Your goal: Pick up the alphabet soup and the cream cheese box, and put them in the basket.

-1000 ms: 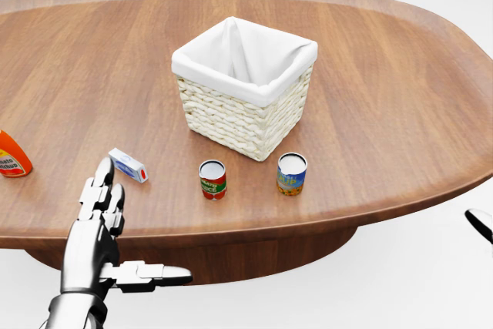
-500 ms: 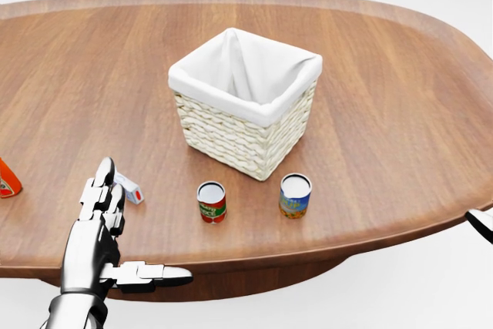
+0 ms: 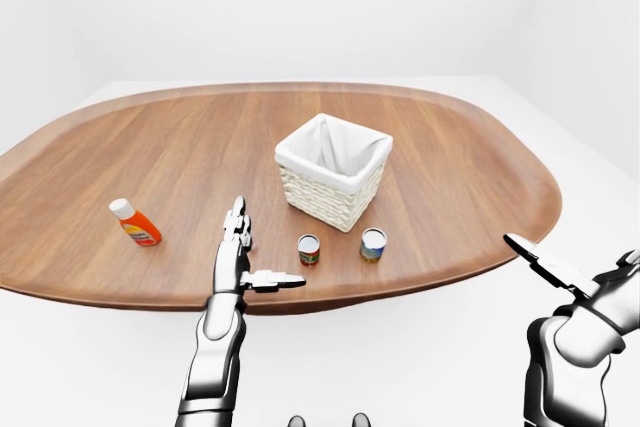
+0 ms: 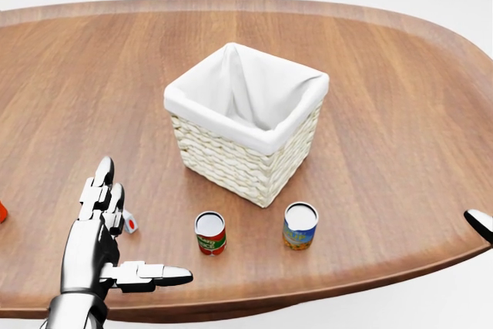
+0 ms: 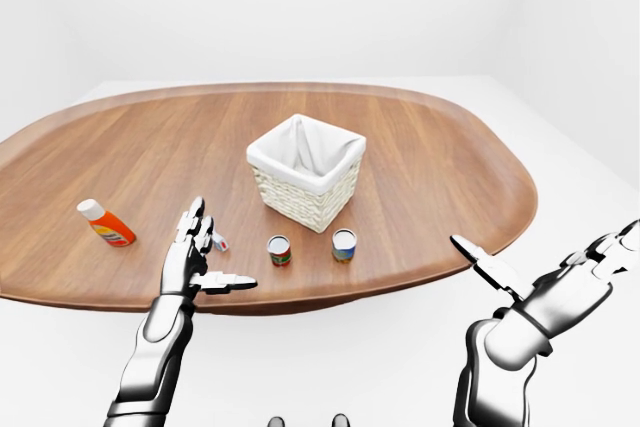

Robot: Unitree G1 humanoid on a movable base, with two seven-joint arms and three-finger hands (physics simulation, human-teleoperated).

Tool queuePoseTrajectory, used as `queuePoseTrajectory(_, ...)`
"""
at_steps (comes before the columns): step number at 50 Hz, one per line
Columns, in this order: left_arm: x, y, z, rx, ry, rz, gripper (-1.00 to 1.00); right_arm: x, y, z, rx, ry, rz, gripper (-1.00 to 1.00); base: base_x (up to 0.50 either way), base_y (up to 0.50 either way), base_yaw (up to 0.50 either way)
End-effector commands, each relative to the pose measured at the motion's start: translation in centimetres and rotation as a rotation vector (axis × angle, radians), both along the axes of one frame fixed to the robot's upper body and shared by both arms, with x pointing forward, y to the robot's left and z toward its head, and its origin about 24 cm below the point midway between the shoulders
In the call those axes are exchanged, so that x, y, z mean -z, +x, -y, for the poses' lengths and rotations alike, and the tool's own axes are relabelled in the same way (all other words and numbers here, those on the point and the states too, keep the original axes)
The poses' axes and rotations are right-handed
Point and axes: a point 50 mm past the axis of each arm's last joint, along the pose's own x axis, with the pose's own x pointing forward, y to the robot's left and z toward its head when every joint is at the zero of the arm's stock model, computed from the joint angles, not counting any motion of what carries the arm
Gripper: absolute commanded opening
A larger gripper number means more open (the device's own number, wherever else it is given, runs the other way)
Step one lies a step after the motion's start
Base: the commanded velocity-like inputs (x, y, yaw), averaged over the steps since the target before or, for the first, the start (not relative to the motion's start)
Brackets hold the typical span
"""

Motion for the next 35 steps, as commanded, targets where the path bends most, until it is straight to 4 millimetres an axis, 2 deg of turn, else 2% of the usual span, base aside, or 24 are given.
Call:
queuePoseTrajectory(1,0.01,0.01,0.02,0.001,0.0,0.001,1.0,0.0,0.01,-0.01,0.001,-0.007,-0.004,1.0,0.21,0.0,0.0)
queuePoseTrajectory(35,-0.02,-0.06,0.04,0.002,0.003,0.001,1.0,0.05,0.01,0.02,0.002,-0.007,-0.005,1.0,0.21,0.06,0.0)
